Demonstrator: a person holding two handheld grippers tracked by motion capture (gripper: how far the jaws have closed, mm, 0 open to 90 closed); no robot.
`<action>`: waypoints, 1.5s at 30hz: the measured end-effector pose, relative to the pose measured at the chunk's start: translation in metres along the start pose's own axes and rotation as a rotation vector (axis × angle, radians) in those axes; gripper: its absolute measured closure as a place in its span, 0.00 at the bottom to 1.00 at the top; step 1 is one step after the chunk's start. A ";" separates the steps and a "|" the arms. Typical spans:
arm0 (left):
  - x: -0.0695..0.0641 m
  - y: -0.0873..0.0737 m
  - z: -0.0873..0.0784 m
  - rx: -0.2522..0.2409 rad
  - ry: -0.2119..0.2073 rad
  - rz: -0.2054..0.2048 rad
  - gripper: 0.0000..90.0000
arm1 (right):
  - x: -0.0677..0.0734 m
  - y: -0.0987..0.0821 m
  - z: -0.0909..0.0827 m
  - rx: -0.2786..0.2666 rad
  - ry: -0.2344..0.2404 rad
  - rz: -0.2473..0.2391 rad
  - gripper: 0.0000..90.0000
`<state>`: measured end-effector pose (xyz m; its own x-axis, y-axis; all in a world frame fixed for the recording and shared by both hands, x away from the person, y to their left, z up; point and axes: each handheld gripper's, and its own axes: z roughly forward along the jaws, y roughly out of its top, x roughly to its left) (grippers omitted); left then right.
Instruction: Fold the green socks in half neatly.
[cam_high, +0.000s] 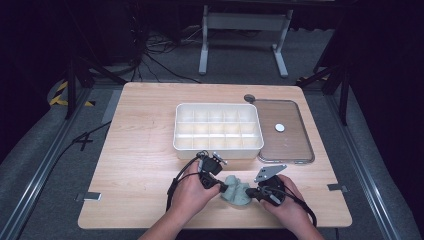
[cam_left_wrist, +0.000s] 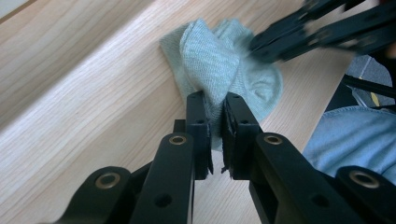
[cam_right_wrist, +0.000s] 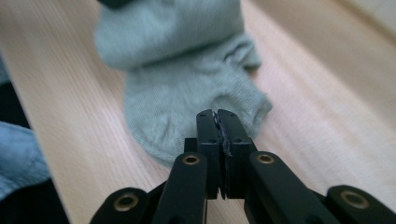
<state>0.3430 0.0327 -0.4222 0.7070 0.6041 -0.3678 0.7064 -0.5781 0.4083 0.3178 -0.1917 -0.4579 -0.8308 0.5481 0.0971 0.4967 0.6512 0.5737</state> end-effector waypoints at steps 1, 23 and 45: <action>-0.002 0.001 0.001 0.004 0.002 0.007 0.92 | 0.000 -0.001 0.003 -0.022 0.013 -0.001 1.00; 0.005 -0.003 -0.010 -0.132 -0.124 0.104 0.75 | -0.014 0.001 -0.034 -0.110 -0.013 0.041 0.97; -0.012 -0.004 0.023 0.000 -0.164 0.192 0.81 | 0.011 0.011 -0.012 -0.110 0.052 0.034 0.97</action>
<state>0.3323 0.0148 -0.4388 0.8244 0.3862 -0.4137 0.5584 -0.6740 0.4837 0.3115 -0.1848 -0.4411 -0.8275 0.5387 0.1584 0.4962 0.5696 0.6553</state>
